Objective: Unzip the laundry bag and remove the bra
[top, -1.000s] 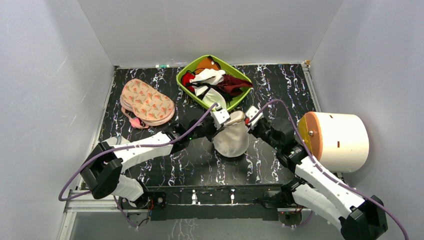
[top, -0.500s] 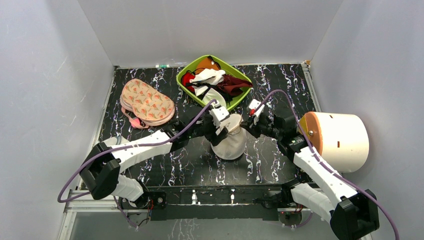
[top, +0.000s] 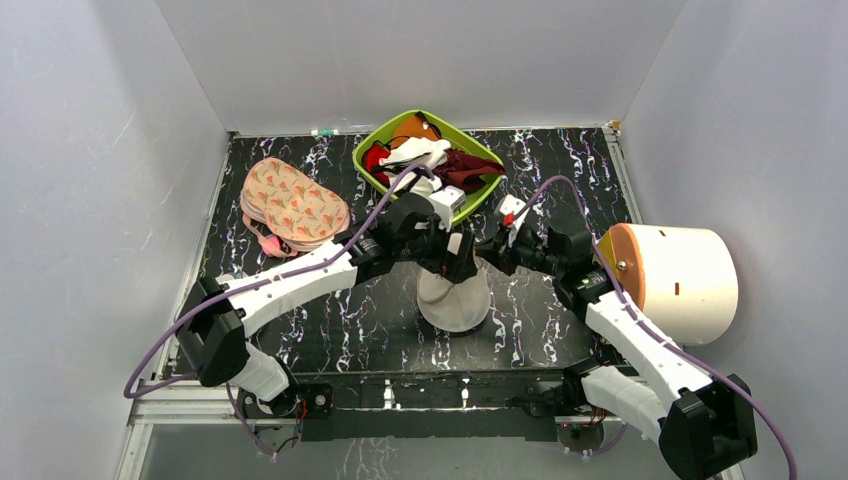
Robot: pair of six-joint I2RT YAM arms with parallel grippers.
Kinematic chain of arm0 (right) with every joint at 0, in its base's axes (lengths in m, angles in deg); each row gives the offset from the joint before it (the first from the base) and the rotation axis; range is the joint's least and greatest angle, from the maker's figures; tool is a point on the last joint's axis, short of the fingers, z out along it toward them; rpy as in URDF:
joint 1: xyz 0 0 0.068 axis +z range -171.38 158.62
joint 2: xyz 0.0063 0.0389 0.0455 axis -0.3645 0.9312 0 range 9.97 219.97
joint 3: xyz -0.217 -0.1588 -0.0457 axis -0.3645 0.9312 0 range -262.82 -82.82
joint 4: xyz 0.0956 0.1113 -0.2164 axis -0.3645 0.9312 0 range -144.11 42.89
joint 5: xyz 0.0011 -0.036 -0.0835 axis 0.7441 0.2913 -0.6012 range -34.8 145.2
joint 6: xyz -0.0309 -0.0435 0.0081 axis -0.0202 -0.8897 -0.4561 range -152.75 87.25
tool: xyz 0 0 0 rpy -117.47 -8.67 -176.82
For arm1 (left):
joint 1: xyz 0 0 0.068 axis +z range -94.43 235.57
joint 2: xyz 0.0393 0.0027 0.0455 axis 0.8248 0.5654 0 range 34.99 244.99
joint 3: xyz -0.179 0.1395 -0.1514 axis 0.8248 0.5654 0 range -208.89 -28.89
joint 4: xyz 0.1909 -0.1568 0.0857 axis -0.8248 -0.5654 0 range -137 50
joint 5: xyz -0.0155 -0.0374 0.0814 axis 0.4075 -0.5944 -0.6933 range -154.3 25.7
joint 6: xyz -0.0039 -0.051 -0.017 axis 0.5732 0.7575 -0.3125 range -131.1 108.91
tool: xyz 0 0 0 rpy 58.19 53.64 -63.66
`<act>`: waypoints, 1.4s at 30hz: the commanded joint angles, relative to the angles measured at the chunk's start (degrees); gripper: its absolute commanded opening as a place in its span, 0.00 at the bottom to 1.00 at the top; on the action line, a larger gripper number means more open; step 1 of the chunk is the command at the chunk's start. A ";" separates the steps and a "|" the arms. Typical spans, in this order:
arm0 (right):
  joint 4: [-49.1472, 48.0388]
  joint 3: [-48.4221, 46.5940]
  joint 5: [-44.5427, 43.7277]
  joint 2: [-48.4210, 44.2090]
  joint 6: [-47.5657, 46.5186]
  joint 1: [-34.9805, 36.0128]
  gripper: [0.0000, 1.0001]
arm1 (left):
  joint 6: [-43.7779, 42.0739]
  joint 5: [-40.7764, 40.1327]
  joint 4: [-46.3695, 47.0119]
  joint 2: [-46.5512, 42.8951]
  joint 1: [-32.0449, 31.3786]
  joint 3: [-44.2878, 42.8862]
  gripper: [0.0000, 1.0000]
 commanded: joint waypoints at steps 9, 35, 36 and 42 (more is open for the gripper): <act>-4.46 -1.99 2.98 -0.44 3.35 0.22 0.00 | 4.00 -5.04 -7.57 -2.40 -0.49 -3.49 0.90; -2.86 -0.71 -2.29 -1.48 5.57 0.29 0.00 | 0.28 -9.38 -18.35 0.32 -1.82 -4.98 0.14; -3.13 -0.40 -2.92 -1.27 6.01 0.27 0.00 | -0.21 -9.96 -18.38 -0.11 -1.87 -4.66 0.12; -5.55 -0.45 -9.99 1.80 16.77 0.32 0.00 | -2.92 -12.44 -19.39 -2.08 -1.87 -4.53 0.07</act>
